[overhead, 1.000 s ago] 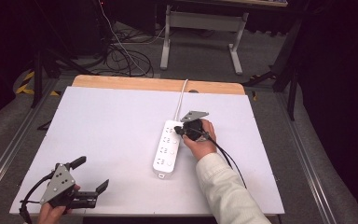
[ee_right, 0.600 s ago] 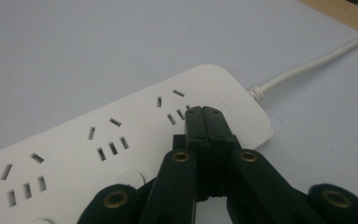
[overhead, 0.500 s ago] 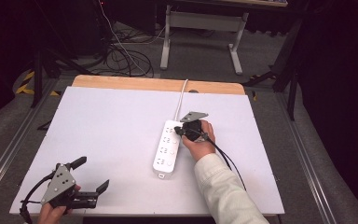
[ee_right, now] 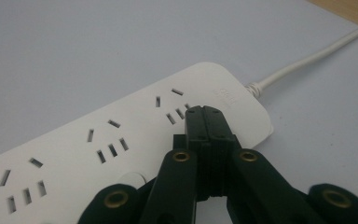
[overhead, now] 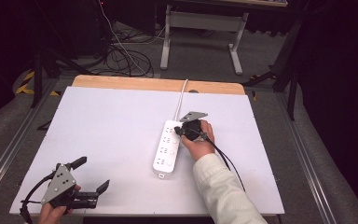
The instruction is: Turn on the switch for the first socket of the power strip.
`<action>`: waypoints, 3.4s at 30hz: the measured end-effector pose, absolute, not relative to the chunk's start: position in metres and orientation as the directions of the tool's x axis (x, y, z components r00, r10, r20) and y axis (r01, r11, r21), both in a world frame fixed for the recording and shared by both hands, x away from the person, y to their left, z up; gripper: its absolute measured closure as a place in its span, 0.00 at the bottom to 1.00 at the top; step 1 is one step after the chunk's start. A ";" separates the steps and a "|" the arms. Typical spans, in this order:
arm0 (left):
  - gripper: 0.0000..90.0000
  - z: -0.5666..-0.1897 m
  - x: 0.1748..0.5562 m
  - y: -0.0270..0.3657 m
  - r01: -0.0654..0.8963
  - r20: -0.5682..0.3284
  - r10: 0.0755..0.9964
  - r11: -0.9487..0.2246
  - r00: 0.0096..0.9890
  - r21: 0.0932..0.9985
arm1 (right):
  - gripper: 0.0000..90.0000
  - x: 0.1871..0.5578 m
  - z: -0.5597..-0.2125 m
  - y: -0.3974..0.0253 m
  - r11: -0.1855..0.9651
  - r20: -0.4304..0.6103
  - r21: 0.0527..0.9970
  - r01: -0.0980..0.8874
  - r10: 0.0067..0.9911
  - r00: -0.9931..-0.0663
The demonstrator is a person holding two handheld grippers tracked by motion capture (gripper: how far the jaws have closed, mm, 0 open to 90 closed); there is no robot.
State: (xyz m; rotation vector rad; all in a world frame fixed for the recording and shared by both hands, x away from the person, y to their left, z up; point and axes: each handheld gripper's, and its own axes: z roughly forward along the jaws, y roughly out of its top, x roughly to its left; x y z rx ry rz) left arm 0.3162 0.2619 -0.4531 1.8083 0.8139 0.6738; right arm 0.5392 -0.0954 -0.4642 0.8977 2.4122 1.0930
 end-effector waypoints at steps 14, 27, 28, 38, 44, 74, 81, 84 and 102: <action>0.00 -0.453 0.316 0.261 0.227 0.076 0.783 -0.270 0.618 0.936 | 1.00 0.539 -0.464 -0.094 0.507 -0.052 0.756 0.415 0.678 -0.734; 0.01 -0.453 0.318 0.263 0.232 0.072 0.786 -0.267 0.614 0.935 | 1.00 0.535 -0.442 -0.098 0.490 -0.068 0.786 0.378 0.676 -0.734; 0.00 -0.453 0.318 0.262 0.232 0.072 0.786 -0.267 0.614 0.935 | 1.00 0.534 -0.441 -0.098 0.487 -0.063 0.787 0.378 0.673 -0.737; 0.00 -0.453 0.319 0.262 0.232 0.071 0.785 -0.266 0.615 0.936 | 1.00 0.525 -0.425 -0.102 0.464 -0.063 0.817 0.342 0.661 -0.747; 0.00 -0.453 0.319 0.262 0.231 0.070 0.783 -0.266 0.618 0.936 | 1.00 0.522 -0.414 -0.109 0.453 -0.069 0.830 0.325 0.662 -0.747; 0.00 -0.452 0.319 0.262 0.243 0.058 0.788 -0.258 0.613 0.935 | 0.36 0.469 -0.382 -0.150 0.380 -0.027 0.884 0.272 0.622 -0.782; 0.01 -0.452 0.318 0.263 0.242 0.052 0.788 -0.250 0.613 0.937 | 0.24 0.453 -0.381 -0.168 0.373 -0.015 0.885 0.279 0.622 -0.782; 0.01 -0.452 0.318 0.263 0.241 0.054 0.789 -0.251 0.612 0.938 | 0.20 0.446 -0.384 -0.177 0.362 -0.003 0.888 0.284 0.622 -0.783; 0.01 -0.452 0.318 0.262 0.242 0.054 0.794 -0.248 0.605 0.938 | 0.16 0.410 -0.420 -0.225 0.333 0.025 0.905 0.266 0.581 -0.813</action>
